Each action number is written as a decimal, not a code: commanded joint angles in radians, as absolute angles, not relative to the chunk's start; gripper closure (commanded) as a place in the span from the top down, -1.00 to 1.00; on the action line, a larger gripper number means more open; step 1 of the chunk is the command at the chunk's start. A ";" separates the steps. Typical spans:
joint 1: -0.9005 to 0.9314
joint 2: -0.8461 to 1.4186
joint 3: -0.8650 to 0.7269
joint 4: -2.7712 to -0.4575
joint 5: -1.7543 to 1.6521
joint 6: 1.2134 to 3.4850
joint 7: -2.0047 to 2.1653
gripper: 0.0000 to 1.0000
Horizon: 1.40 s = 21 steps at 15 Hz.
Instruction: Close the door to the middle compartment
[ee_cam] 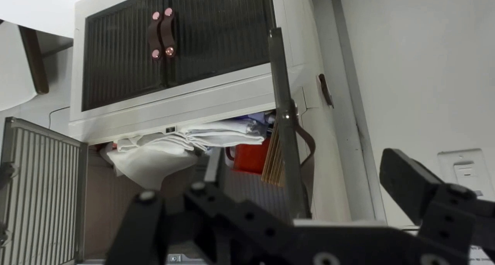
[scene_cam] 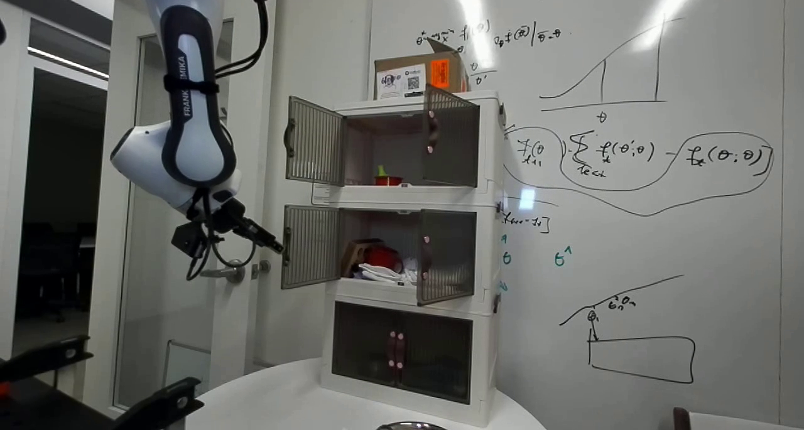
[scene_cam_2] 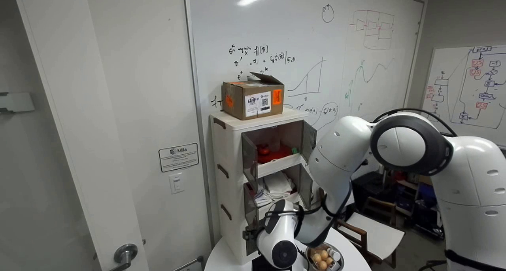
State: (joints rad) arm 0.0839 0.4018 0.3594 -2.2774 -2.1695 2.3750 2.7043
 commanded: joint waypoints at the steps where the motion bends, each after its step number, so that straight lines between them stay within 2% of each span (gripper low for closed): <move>1: 0.126 0.445 0.325 -2.234 -2.168 2.277 2.722 1.00; 13: 0.178 0.524 0.230 -2.333 -1.983 1.693 2.604 1.00; 15: 0.154 0.521 0.230 -2.339 -1.963 1.709 2.606 1.00; 21: 0.047 0.409 0.256 -2.360 -2.023 2.163 2.707 1.00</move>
